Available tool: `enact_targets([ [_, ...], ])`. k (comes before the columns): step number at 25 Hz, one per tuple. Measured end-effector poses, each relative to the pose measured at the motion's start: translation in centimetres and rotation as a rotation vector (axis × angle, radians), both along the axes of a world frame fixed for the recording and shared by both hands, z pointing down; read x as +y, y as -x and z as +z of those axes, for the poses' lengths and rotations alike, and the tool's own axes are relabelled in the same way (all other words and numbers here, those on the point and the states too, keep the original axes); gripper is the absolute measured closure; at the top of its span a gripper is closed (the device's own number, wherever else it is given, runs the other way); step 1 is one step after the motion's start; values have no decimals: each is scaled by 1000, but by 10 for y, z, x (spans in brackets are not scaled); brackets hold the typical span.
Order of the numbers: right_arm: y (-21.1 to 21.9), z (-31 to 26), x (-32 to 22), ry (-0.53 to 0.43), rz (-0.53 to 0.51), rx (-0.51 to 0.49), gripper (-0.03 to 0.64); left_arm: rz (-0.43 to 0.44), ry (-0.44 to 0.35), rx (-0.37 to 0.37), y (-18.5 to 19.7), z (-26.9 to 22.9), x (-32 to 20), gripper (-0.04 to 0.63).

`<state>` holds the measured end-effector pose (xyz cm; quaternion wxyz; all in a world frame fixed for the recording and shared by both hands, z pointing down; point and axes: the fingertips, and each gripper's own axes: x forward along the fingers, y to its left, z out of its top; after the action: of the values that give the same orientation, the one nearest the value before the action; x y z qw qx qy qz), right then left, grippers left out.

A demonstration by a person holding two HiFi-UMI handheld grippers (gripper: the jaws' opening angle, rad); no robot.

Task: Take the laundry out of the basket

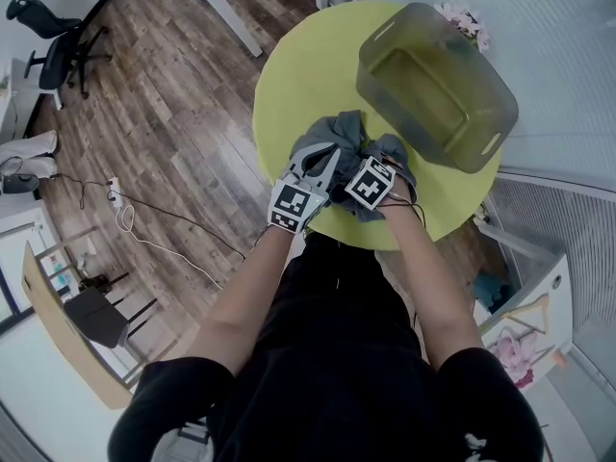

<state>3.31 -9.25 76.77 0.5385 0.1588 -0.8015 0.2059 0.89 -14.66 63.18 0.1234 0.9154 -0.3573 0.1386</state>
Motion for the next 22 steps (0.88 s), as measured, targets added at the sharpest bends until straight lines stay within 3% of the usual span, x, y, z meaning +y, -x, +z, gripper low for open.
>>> enact_targets([
  [10,-14,-53,-13,-86,47,-49,227,-11,-36,11,3,-30,1,586],
  [22,-18,-151,-6,-219,149,-228,255,24,-83,25,0,-87,27,586],
])
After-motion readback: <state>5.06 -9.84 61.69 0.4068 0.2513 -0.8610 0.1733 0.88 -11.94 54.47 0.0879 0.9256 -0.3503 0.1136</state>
